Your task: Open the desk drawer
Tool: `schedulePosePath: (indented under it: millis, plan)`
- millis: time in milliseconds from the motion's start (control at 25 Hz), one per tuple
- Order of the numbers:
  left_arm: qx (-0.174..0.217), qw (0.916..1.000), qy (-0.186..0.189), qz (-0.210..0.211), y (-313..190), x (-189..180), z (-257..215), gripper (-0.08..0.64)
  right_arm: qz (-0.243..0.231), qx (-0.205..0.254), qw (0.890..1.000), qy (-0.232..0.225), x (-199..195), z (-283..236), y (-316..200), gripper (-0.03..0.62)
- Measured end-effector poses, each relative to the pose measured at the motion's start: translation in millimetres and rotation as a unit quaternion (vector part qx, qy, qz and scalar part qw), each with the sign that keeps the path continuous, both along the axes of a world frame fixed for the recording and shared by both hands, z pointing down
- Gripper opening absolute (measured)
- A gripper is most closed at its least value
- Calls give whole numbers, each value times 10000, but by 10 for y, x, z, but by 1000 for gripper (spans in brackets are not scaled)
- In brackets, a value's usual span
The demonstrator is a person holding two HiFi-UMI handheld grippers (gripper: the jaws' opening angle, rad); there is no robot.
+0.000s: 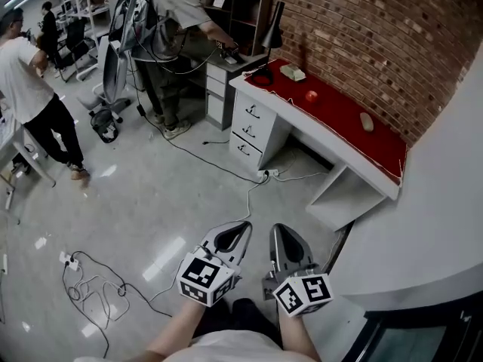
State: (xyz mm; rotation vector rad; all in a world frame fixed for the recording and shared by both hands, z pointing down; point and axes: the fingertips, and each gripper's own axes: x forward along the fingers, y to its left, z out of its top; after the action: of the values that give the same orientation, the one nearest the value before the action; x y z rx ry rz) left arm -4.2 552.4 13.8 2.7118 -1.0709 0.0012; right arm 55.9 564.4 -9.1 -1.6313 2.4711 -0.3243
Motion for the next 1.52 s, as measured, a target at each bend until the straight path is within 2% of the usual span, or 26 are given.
schedulePosePath:
  millis: [320,880,1160,1520]
  plan:
    - [18,9998,38,171,122,-227,70,9,134,263,9995,131,-225,-8,171,18]
    - [-78,9999,84,127,122,-452,128,9,163,-8,9998,137,-417,115,148,18]
    - [-91,9999,9,78,-105,-364,175,9,158,-74,9998,42,-331,192,-122,18]
    - [-113,9999,-79,-28,-733,-145,179,9,95,-174,9998,-40,-142,242,-810,18]
